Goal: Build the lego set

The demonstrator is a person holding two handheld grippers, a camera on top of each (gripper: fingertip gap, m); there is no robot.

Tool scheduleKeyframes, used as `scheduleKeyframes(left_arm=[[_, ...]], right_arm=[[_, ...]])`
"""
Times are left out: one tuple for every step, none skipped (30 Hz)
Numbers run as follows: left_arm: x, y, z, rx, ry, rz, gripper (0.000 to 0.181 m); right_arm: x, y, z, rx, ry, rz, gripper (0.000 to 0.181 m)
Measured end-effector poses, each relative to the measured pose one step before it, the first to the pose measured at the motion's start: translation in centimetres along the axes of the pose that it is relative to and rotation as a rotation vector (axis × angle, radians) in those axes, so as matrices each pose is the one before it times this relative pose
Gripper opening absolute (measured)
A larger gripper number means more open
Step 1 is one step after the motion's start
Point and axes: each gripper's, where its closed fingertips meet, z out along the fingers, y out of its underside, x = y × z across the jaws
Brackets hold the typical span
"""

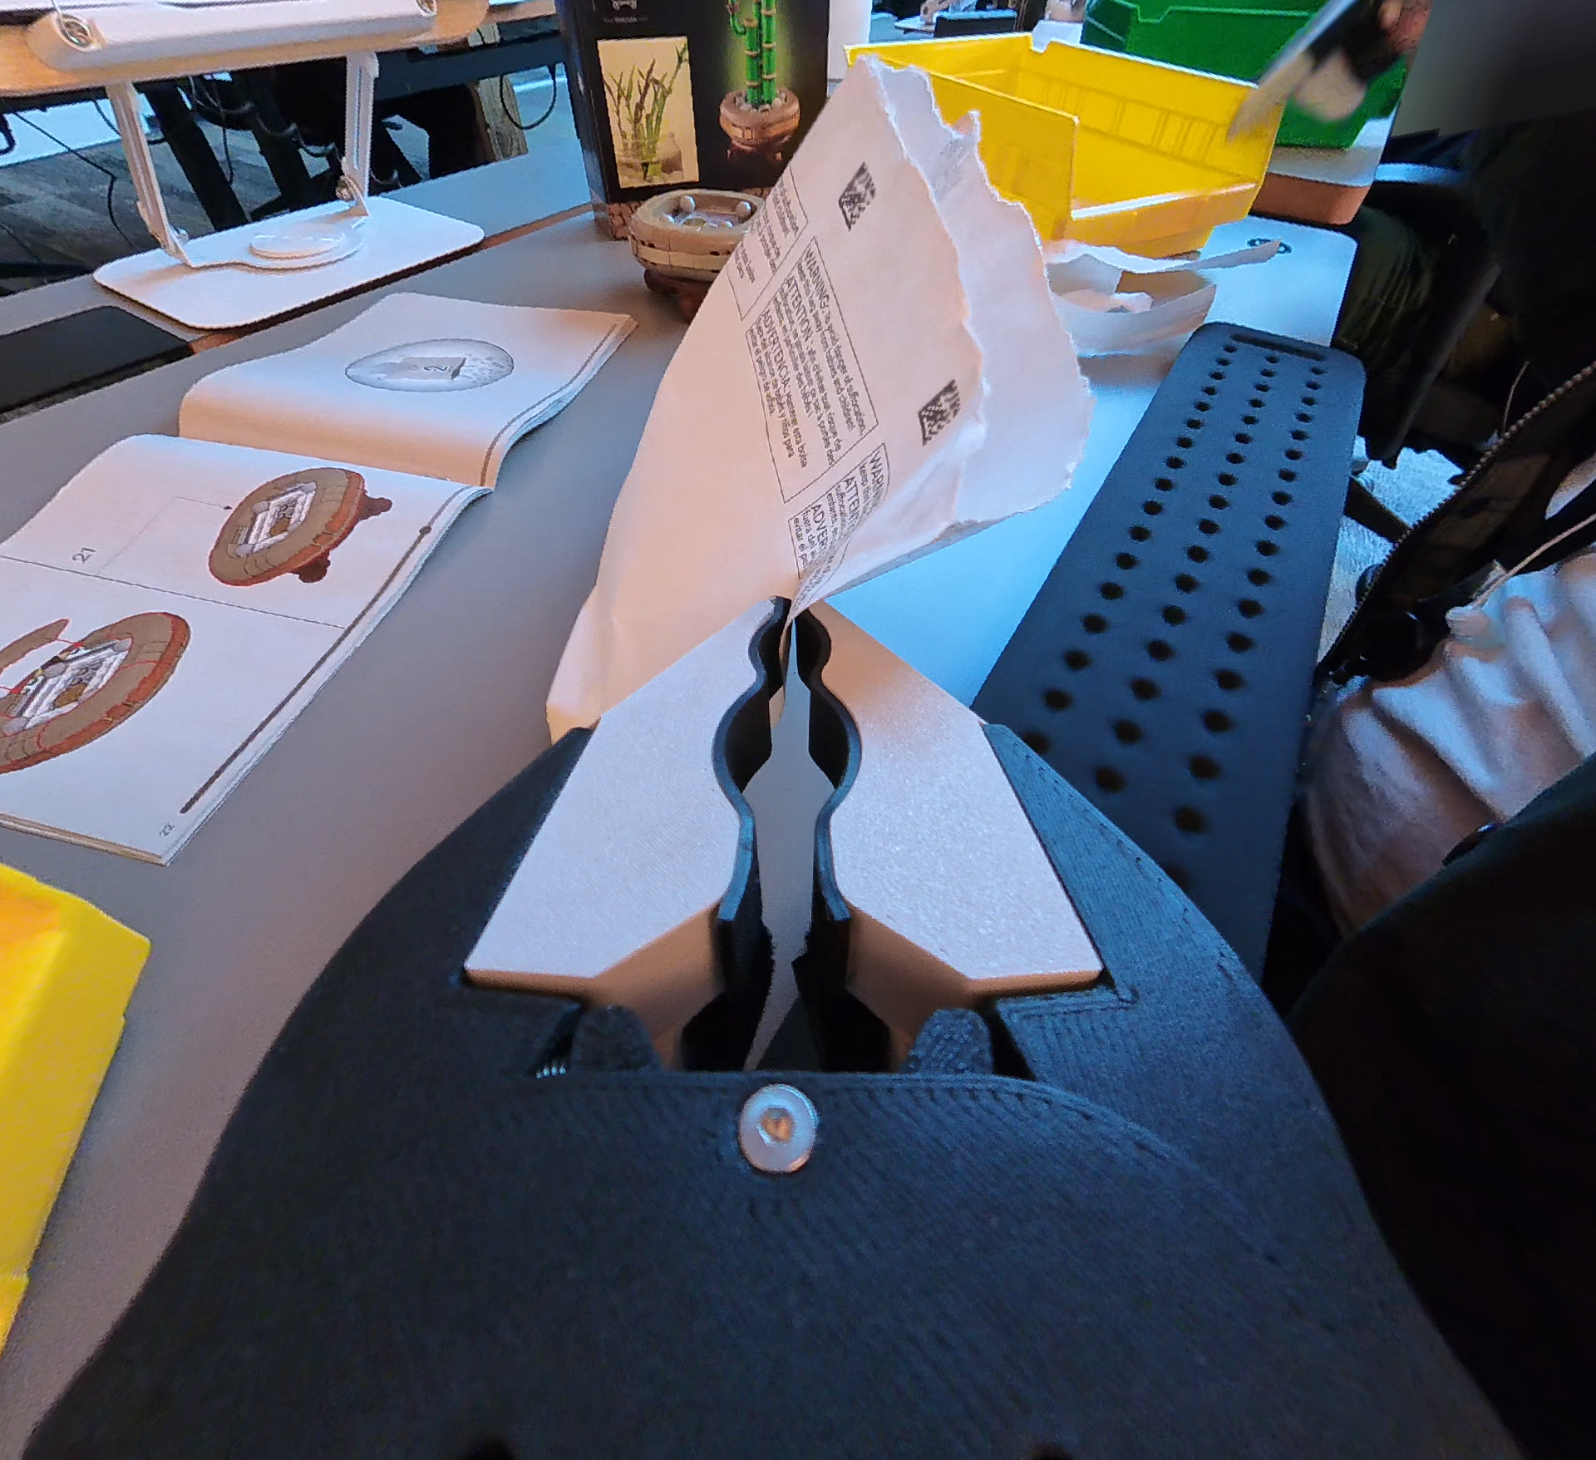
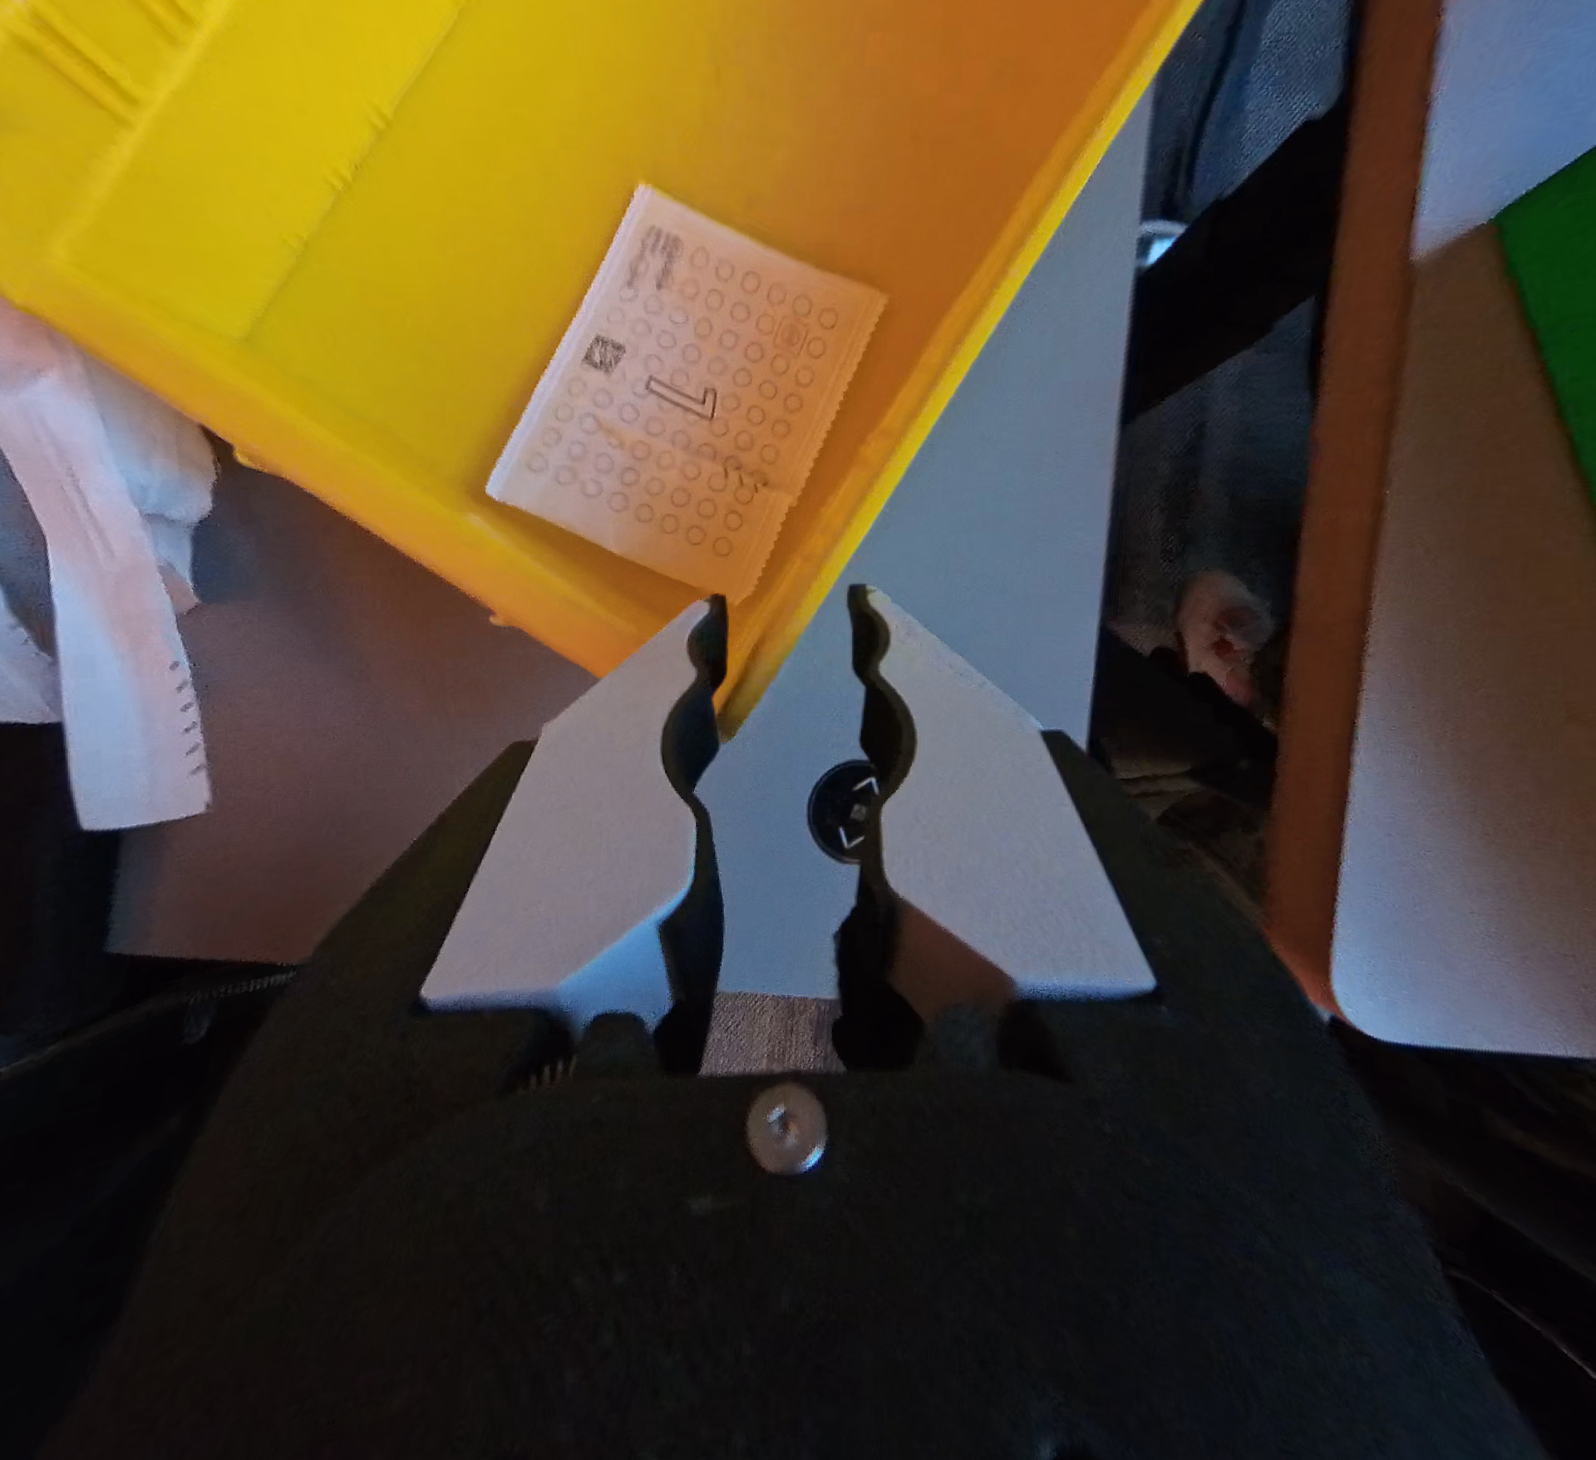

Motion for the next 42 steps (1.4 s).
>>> scheduleKeyframes(left_arm=[[-0.031,0.015,0.129,-0.0045,0.0016,0.0006,0.0],[-0.026,0.029,0.128,-0.0048,0.0017,0.0013,0.0],[-0.029,0.028,0.118,-0.0045,0.0007,0.0024,0.0],[-0.021,0.014,0.1,-0.0029,0.0006,0.0021,0.0],[-0.013,0.005,0.097,-0.0012,0.0013,0.0004,0.0],[0.007,0.021,0.08,-0.0003,0.0022,-0.0013,0.0],[0.022,0.031,0.066,-0.0017,0.0019,-0.0012,0.0],[0.029,0.067,0.036,-0.003,0.0008,0.0009,0.0],[0.027,0.067,0.012,-0.0042,0.0007,0.0009,0.0],[0.016,0.064,-0.008,-0.0043,0.0008,-0.0005,0.0],[0.011,0.025,-0.046,-0.0036,-0.0007,-0.0001,0.0],[-0.011,0.002,-0.042,-0.0026,-0.0018,0.0009,0.0],[-0.001,-0.002,-0.04,-0.0014,-0.0013,0.0002,0.0],[-0.017,-0.002,-0.03,-0.0007,-0.0013,-0.0005,0.0],[-0.004,-0.009,0.004,-0.0003,-0.0005,-0.0002,0.0],[-0.016,-0.005,0.012,0.0,0.0,-0.0003,0.0],[-0.01,-0.014,0.024,0.0005,0.0002,-0.0007,0.0],[-0.009,-0.011,0.031,0.0,0.0004,-0.0004,0.0],[0.007,0.0,0.047,-0.0013,0.0003,0.0005,0.0],[0.005,0.004,0.037,-0.0023,0.0004,0.0011,0.0],[0.039,0.015,0.046,-0.0026,0.0013,0.0009,0.0],[0.035,0.022,0.034,-0.0028,0.001,0.0007,0.0],[0.028,0.025,0.025,-0.0028,0.0007,0.001,0.0],[0.017,0.019,0.013,-0.0019,0.0,0.0008,0.0],[-0.012,0.009,-0.004,-0.0016,-0.0001,0.0002,0.0],[-0.01,-0.016,-0.008,-0.0003,0.0,0.0002,0.0],[-0.03,-0.019,-0.02,0.0004,-0.0006,0.0,0.0],[-0.019,-0.03,-0.008,0.001,-0.0006,0.0,0.0],[-0.01,-0.018,0.001,0.0015,-0.0002,0.0008,0.0],[-0.007,-0.002,0.018,0.0015,0.0002,-0.0001,0.0],[-0.007,-0.006,0.029,0.0014,0.0009,-0.0013,0.0],[-0.005,0.018,0.04,-0.0001,0.0006,-0.0004,0.0],[-0.007,0.013,0.049,-0.0008,0.0004,0.0012,0.0],[0.002,-0.005,0.058,-0.0003,0.0009,0.0009,0.0],[0.012,-0.01,0.053,0.0002,0.0013,0.0001,0.0],[0.006,-0.03,0.063,0.0007,0.0011,0.0009,0.0],[-0.005,-0.011,0.069,0.0007,0.0007,0.0016,0.0],[0.004,0.001,0.063,0.0007,0.0011,0.0008,0.0],[0.005,0.004,0.07,0.0012,0.0013,-0.0004,0.0],[0.015,0.029,0.057,0.0013,0.0015,-0.0003,0.0],[0.012,0.043,0.058,0.001,0.0013,-0.0003,0.0],[0.022,0.042,0.034,0.0008,0.0012,-0.0006,0.0]], right_arm=[[0.111,-1.309,-1.054,0.0632,0.025,-0.0125,0.028],[-0.118,-1.546,-0.952,0.0673,0.0171,-0.0185,0.029],[-0.414,-1.462,-0.607,0.0525,0.0008,-0.0247,0.029],[-1.097,-1.234,-0.174,0.031,-0.0406,-0.0348,0.029],[-1.48,-0.764,0.323,-0.0033,-0.0711,-0.0441,0.03],[-1.432,-0.363,0.726,-0.0375,-0.0786,-0.0543,0.036],[-0.878,-0.202,0.955,-0.0502,-0.0541,-0.0786,0.039],[-0.134,-0.119,1.043,-0.0529,-0.0215,-0.0921,0.039],[0.19,0.061,1.089,-0.0605,-0.017,-0.0911,0.039],[0.15,0.38,1.079,-0.0705,-0.0316,-0.0895,0.041],[0.143,0.587,1.014,-0.0729,-0.0406,-0.0738,0.049],[0.503,0.598,0.9,-0.0717,-0.0198,-0.0646,0.058],[1.005,0.47,0.775,-0.0616,0.0122,-0.057,0.059],[1.013,0.467,0.755,-0.0579,0.0072,-0.0311,0.06],[0.356,0.422,0.727,-0.0541,-0.0342,-0.0113,0.06],[-0.041,0.159,0.656,-0.0358,-0.0524,-0.0137,0.06],[0.23,0.08,0.604,-0.0286,-0.0321,-0.0176,0.058],[0.511,0.22,0.572,-0.0373,-0.0163,-0.0089,0.057],[0.645,0.28,0.554,-0.0391,-0.0096,0.0017,0.057],[0.345,0.212,0.553,-0.0323,-0.0258,0.0053,0.057],[0.195,0.064,0.498,-0.0222,-0.0276,0.0036,0.056],[0.402,-0.029,0.41,-0.0144,-0.0069,0.0014,0.056],[0.122,0.009,0.365,-0.0149,-0.0156,0.0016,0.054],[-0.108,0.071,0.325,-0.0165,-0.0216,0.0,0.05],[0.157,0.05,0.104,-0.012,0.0023,-0.003,0.044],[0.04,-0.014,-0.11,-0.0013,-0.0029,-0.0014,0.033],[-0.587,0.087,-0.033,-0.0058,-0.0421,0.0026,0.02],[-0.232,0.098,0.046,-0.0041,-0.0167,0.0029,0.014],[0.05,0.163,0.047,-0.0041,0.0054,-0.0034,0.013],[-0.101,0.137,0.017,0.0017,0.001,-0.005,0.012],[-0.019,0.096,-0.115,0.0094,0.011,-0.0059,0.012],[-0.022,0.049,-0.283,0.0167,0.0135,-0.0014,0.011],[0.012,0.049,-0.455,0.0196,0.018,0.0,0.01],[0.029,0.028,-0.593,0.0235,0.0212,-0.0011,0.009],[0.006,-0.009,-0.723,0.0253,0.0219,-0.0027,0.008],[0.063,-0.066,-0.814,0.0265,0.0258,-0.0036,0.008],[0.067,-0.126,-0.867,0.027,0.0247,-0.0037,0.005],[0.046,-0.175,-0.823,0.0267,0.0217,-0.0032,0.004],[0.018,-0.179,-0.746,0.0233,0.0183,-0.0034,0.004],[-0.032,-0.163,-0.611,0.0188,0.0125,-0.003,0.004],[-0.058,-0.118,-0.462,0.0131,0.0099,-0.0033,0.003],[-0.006,-0.044,-0.33,0.0075,0.0108,-0.0033,0.003]])
